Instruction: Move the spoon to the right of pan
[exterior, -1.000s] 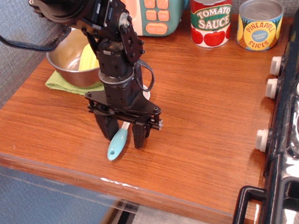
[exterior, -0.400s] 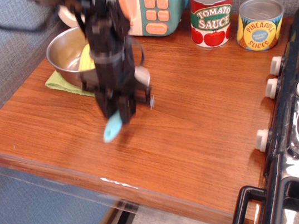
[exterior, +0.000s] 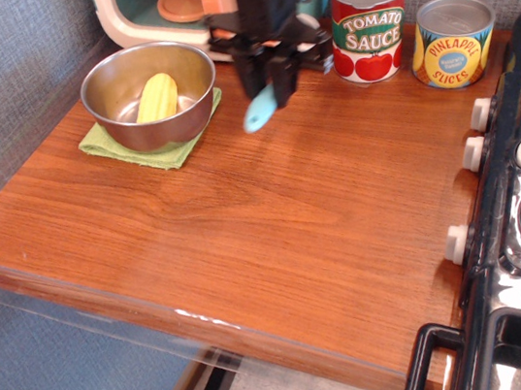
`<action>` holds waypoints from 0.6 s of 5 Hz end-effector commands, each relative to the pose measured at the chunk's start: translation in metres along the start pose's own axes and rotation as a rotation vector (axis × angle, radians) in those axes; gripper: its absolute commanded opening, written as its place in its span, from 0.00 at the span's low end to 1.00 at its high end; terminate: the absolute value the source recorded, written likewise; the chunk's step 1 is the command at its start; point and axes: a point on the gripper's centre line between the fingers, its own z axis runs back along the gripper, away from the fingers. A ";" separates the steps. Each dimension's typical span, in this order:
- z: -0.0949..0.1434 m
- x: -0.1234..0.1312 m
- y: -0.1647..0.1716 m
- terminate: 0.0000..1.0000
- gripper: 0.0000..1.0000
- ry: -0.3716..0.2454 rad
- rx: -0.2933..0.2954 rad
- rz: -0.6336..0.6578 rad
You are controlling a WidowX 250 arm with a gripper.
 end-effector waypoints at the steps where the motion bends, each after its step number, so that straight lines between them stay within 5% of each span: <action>1: -0.020 0.023 0.005 0.00 0.00 0.037 0.063 -0.023; 3: -0.037 -0.008 0.022 0.00 0.00 0.105 0.092 -0.022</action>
